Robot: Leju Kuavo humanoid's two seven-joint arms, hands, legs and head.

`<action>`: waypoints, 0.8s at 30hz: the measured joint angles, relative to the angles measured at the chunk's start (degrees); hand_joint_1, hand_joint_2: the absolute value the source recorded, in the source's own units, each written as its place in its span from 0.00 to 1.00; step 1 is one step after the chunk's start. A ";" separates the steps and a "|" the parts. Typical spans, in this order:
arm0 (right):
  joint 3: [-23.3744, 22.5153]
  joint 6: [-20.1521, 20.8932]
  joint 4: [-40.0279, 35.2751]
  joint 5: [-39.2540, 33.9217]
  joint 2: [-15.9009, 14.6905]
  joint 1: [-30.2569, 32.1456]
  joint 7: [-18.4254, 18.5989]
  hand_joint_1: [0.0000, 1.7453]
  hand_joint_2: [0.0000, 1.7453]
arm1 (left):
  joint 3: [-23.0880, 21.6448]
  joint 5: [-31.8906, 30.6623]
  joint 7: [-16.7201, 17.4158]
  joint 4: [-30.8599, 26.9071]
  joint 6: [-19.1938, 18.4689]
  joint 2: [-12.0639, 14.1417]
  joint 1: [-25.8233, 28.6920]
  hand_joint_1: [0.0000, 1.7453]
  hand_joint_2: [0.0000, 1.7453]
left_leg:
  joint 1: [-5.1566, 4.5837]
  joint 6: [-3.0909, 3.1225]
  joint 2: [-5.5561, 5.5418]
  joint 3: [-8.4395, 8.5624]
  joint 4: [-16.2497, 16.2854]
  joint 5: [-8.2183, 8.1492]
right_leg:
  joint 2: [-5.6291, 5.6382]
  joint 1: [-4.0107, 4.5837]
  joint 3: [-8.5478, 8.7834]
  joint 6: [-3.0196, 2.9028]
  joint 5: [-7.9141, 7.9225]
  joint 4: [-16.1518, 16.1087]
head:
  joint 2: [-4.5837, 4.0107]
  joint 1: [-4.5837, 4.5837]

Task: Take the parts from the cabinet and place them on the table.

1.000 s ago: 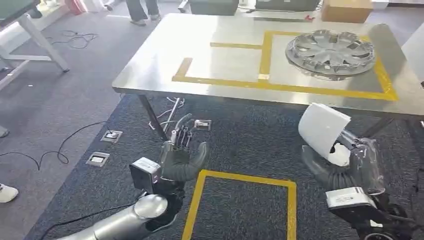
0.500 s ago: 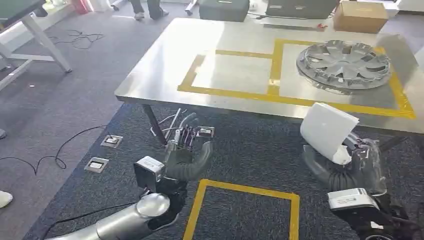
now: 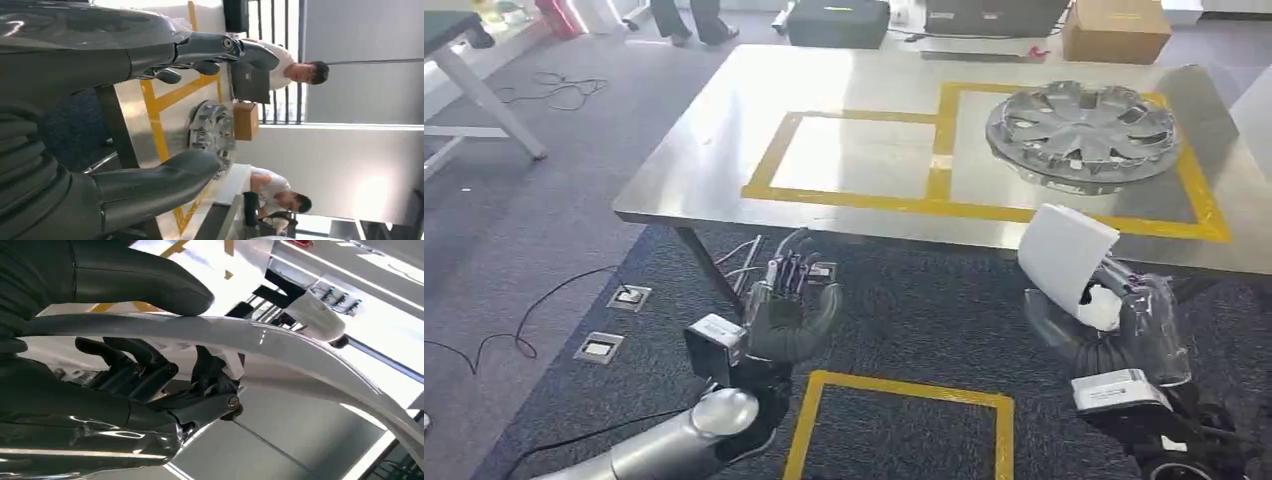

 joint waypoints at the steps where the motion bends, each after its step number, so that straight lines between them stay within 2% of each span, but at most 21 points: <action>1: 0.00 -0.11 0.04 -0.11 0.00 -0.13 -0.15 1.00 1.00 | 0.00 -0.04 -0.04 0.00 -0.15 0.00 -0.09 0.00 1.00 | -0.25 0.11 -0.08 0.00 -0.46 -3.28 | 0.33 0.04 0.17 0.34 -0.21 -0.01 | 0.00 0.32; 2: 0.00 -0.29 0.07 -0.33 0.00 -0.14 -0.20 1.00 1.00 | 0.00 -0.04 -0.11 0.00 -0.33 -0.02 -0.07 0.00 1.00 | -0.26 0.58 -0.13 0.18 -0.54 -2.47 | 0.23 0.06 0.06 0.80 -0.58 -0.20 | 0.00 0.05; 3: 0.00 -0.42 0.11 -0.42 0.00 -0.02 -0.26 1.00 1.00 | 0.02 -0.07 -0.20 0.02 -0.53 0.00 0.03 0.00 1.00 | -0.13 0.93 -0.22 0.32 -1.00 -1.60 | 0.12 0.13 0.41 1.06 -0.29 0.74 | 0.00 -0.02; 4: 0.00 -0.66 0.15 -0.44 0.00 -0.03 -0.31 1.00 1.00 | 0.02 -0.04 -0.20 0.02 -0.72 -0.02 0.04 0.00 1.00 | -0.04 1.13 -0.18 0.93 -1.01 -1.70 | 0.17 0.27 0.82 1.40 -0.35 0.65 | 0.00 0.12; 5: -0.02 -0.81 0.18 -0.55 0.00 0.00 -0.26 1.00 1.00 | 0.02 -0.07 -0.26 0.00 -0.85 -0.20 0.01 0.00 1.00 | 0.37 1.26 -0.15 1.86 -1.34 -1.54 | 0.09 0.15 0.53 1.78 -1.19 1.11 | 0.00 0.05; 6: -0.04 -1.09 0.22 -0.59 0.00 -0.13 -0.26 1.00 1.00 | 0.02 -0.04 -0.33 0.00 -0.85 -0.26 -0.16 0.00 1.00 | 0.42 1.50 -0.10 2.58 -1.36 -1.86 | -0.02 0.02 -0.11 2.22 -2.22 3.39 | 0.00 0.29; 7: -0.09 -1.23 0.22 -0.66 0.00 -0.23 -0.20 1.00 1.00 | 0.02 -0.04 -0.37 0.00 -0.88 -0.31 -0.25 0.00 1.00 | 0.45 1.68 -0.07 2.95 -1.36 -2.15 | -0.02 -0.08 -2.06 2.43 -3.66 7.29 | 0.00 0.64; 9: -0.04 -1.47 0.24 -0.94 0.00 0.05 0.24 1.00 1.00 | 0.02 0.02 -0.37 0.02 -0.85 -0.39 -0.13 0.00 1.00 | 0.46 1.68 -0.06 3.46 -1.35 -2.88 | -0.03 -0.39 -7.77 3.02 -7.05 16.46 | 0.00 0.68; 10: 0.00 -1.51 0.26 -0.98 0.00 0.20 0.33 1.00 1.00 | 0.02 0.04 -0.37 0.02 -0.81 -0.39 -0.03 0.00 1.00 | 0.46 1.66 -0.07 3.80 -1.34 -3.23 | -0.03 -0.55 -9.96 3.10 -8.01 19.08 | 0.00 0.71; 11: -0.02 -1.55 0.35 -1.03 0.00 0.24 0.59 1.00 1.00 | 0.02 0.07 -0.37 0.04 -0.81 -0.39 0.06 0.00 1.00 | 0.53 1.59 -0.12 4.31 -1.34 -3.64 | -0.03 -0.68 -10.77 3.07 -7.29 18.90 | 0.00 0.73; 12: -0.02 -1.55 0.37 -1.03 0.00 0.22 0.61 1.00 1.00 | 0.02 0.07 -0.37 0.11 -0.79 -0.39 0.10 0.00 1.00 | 0.60 1.42 -0.22 5.00 -1.33 -4.13 | -0.05 -0.84 -10.33 3.14 -4.90 16.07 | 0.00 0.73; 14: -0.04 -1.55 0.37 -1.07 0.00 0.21 0.81 1.00 1.00 | 0.02 0.04 -0.37 0.11 -0.77 -0.42 0.16 0.00 1.00 | 0.77 0.94 -0.28 6.78 -1.32 -5.30 | -0.09 -1.12 -7.13 3.43 2.57 6.07 | 0.00 0.75; 15: -0.02 -1.53 0.44 -1.14 0.00 0.20 0.87 1.00 1.00 | 0.02 0.04 -0.37 0.13 -0.74 -0.42 0.22 0.00 1.00 | 0.77 0.57 -0.27 7.08 -1.38 -5.82 | -0.13 -1.18 -6.29 3.49 5.25 2.23 | 0.00 0.99; 16: 0.00 -1.55 0.57 -1.22 0.00 0.14 0.96 1.00 1.00 | 0.02 0.04 -0.39 0.20 -0.72 -0.42 0.21 0.00 1.00 | 0.63 0.24 -0.36 7.32 -1.10 -6.04 | -0.35 -0.66 -6.36 3.25 2.34 1.40 | 0.00 1.17; 17: 0.00 -1.53 0.55 -1.22 0.02 0.13 1.05 1.00 1.00 | 0.02 0.04 -0.39 0.20 -0.68 -0.44 0.19 0.00 1.00 | 0.53 -0.27 -0.31 7.00 -1.18 -6.48 | -0.45 -0.51 -5.30 2.25 2.99 1.43 | 0.00 1.14; 18: -0.02 -1.53 0.55 -1.22 0.04 0.25 1.09 1.00 1.00 | 0.00 -0.04 -0.39 0.20 -0.68 -0.44 0.30 0.00 1.00 | 0.53 -0.55 -0.19 7.45 -0.97 -6.55 | -0.37 -0.54 -5.58 1.74 3.20 1.13 | 0.00 0.81; 20: -0.04 -1.51 0.53 -1.20 0.02 0.19 1.11 1.00 1.00 | 0.02 -0.04 -0.39 0.15 -0.68 -0.44 0.19 0.00 1.00 | 0.56 -1.13 -0.16 7.54 -0.38 -6.80 | -0.18 -0.74 -4.39 1.07 3.25 0.88 | 0.00 0.79; 21: -0.17 -1.55 0.53 -1.20 0.02 0.13 1.14 1.00 1.00 | 0.02 -0.07 -0.41 0.15 -0.66 -0.44 0.21 0.00 1.00 | 0.78 -1.33 -0.08 6.47 2.02 -6.86 | -0.20 -0.79 -3.84 0.80 3.10 0.63 | 0.00 0.70; 22: -0.15 -1.55 0.48 -1.20 0.09 0.02 1.11 1.00 1.00 | 0.02 -0.07 -0.44 0.15 -0.66 -0.44 0.05 0.00 1.00 | 0.73 -1.51 -0.06 3.85 6.30 -7.62 | -0.20 -0.81 -3.53 0.45 2.85 0.48 | 0.00 0.49; 24: -0.07 -1.51 0.48 -1.20 0.15 0.12 1.11 1.00 1.00 | 0.02 -0.07 -0.44 0.15 -0.66 -0.44 0.14 0.00 1.00 | 0.79 -1.90 -0.06 -2.95 15.90 -11.16 | -0.19 -0.77 -3.01 0.14 2.13 0.48 | 0.00 0.03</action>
